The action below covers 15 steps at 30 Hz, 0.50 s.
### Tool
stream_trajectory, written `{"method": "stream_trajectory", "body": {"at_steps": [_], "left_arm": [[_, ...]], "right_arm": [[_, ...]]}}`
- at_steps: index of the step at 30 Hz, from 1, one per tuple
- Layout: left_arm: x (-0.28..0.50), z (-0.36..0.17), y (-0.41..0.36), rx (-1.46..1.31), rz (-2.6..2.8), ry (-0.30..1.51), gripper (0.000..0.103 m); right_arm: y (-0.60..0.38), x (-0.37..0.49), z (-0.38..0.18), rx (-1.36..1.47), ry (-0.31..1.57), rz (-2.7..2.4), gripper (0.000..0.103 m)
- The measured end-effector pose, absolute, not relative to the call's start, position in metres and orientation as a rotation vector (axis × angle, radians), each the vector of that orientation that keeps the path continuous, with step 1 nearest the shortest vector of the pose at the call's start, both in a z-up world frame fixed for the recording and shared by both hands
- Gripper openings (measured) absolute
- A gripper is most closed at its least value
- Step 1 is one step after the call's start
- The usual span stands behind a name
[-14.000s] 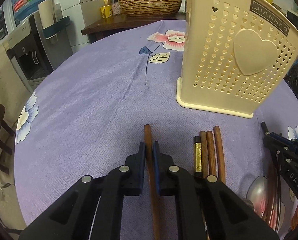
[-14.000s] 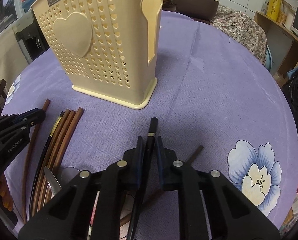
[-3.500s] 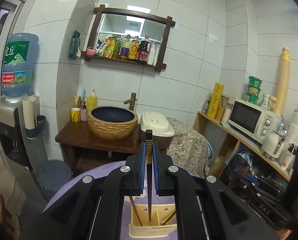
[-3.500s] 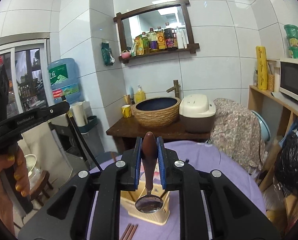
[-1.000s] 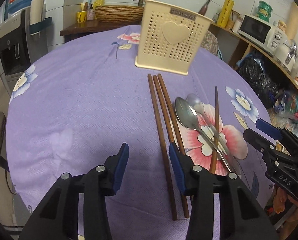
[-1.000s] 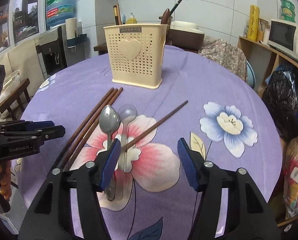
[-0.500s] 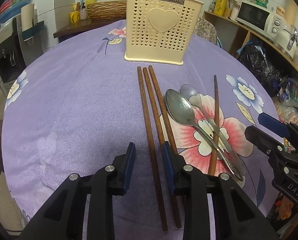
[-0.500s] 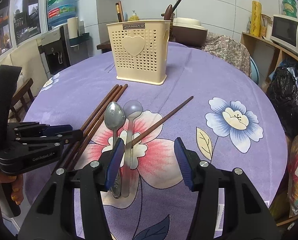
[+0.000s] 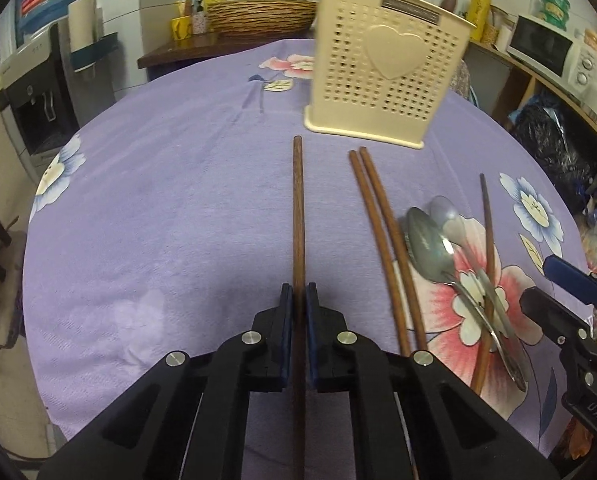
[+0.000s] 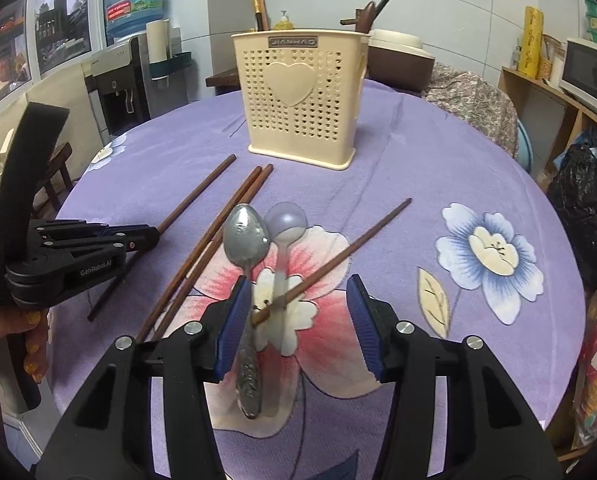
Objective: Organize utensils
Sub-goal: 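Close right gripper on a silver spoon and lift it while left gripper lifts the chopstick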
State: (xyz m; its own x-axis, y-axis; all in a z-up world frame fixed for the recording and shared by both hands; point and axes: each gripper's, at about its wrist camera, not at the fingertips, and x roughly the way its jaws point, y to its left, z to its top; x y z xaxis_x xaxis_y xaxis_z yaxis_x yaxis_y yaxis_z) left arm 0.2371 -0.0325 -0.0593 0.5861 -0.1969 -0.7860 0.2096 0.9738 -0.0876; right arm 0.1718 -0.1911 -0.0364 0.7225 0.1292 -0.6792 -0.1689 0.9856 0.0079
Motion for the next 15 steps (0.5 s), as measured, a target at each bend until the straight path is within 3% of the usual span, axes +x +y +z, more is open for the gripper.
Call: {"method": "stream_trajectory", "body": {"at_steps": [9,15], "left_arm": [[0.232,-0.059,-0.020,-0.001,-0.220,0.908,0.008],[0.233,-0.060,-0.020,-0.005,-0.225,0.906,0.008]], "right_arm": [[-0.159,0.197,-0.048,-0.095,0.848,0.329,0.036],[-0.151,0.209,-0.057,-0.146,0.897,0.296,0.036]]}}
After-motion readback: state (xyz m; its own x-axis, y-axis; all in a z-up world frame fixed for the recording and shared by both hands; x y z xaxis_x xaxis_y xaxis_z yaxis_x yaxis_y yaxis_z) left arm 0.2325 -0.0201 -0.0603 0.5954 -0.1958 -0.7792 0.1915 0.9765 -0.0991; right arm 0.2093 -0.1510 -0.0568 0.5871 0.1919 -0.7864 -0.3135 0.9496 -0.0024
